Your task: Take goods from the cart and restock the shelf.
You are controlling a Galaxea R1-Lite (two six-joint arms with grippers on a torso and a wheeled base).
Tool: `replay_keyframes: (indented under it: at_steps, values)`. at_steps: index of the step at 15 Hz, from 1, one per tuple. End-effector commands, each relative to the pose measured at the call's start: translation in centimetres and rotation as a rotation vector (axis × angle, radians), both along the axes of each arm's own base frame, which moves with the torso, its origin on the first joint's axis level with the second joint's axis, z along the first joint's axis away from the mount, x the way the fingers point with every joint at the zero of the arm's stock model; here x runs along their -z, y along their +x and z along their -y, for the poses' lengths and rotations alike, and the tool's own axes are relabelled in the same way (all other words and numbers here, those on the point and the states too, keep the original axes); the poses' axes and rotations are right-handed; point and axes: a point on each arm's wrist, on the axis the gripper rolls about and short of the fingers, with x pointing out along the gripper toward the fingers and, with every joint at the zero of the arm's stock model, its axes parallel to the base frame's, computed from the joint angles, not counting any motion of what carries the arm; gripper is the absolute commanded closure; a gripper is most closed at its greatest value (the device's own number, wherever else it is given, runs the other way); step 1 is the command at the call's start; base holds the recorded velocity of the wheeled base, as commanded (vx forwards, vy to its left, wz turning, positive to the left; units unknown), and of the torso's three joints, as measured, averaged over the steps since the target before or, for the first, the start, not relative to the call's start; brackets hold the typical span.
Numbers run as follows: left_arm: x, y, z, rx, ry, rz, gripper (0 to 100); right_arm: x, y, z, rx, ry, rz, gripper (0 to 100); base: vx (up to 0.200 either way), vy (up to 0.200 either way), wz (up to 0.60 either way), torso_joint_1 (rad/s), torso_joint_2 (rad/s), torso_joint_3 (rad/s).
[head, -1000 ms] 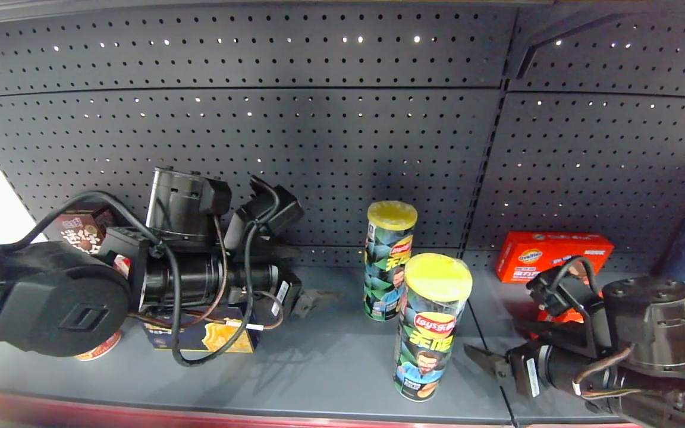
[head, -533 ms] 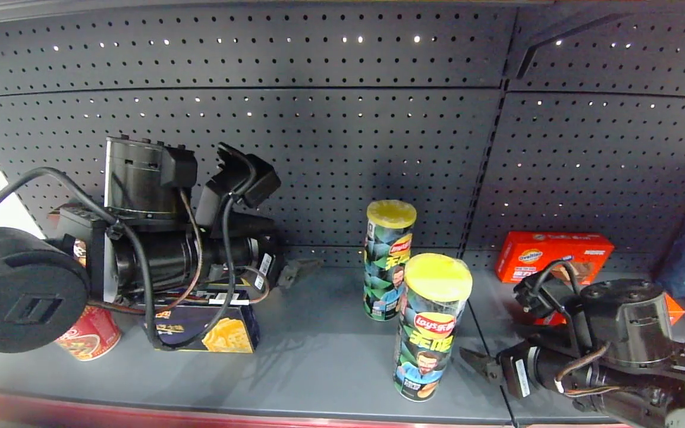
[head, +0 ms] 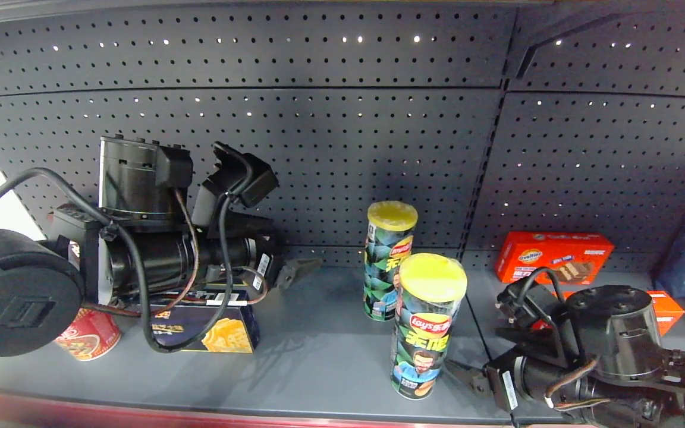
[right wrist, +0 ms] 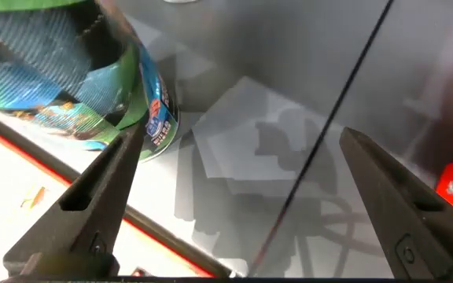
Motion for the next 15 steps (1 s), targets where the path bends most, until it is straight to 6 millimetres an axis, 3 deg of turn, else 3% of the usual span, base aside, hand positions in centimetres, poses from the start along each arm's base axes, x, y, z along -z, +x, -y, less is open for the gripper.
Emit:
replay_keyframes:
  at_steps: [1,15]
  values:
    - [0.1,0.0,0.0,0.0,0.001,-0.003,0,0.3,0.4,-0.4,-0.004,-0.006,-0.008,0,0.0,0.0,0.0,0.0,0.0,0.0]
    - [0.9,-0.4,-0.2,0.002,0.015,-0.023,0,0.6,2.0,-2.2,-0.021,-0.005,-0.007,0,0.0,0.0,0.0,0.0,0.0,0.0]
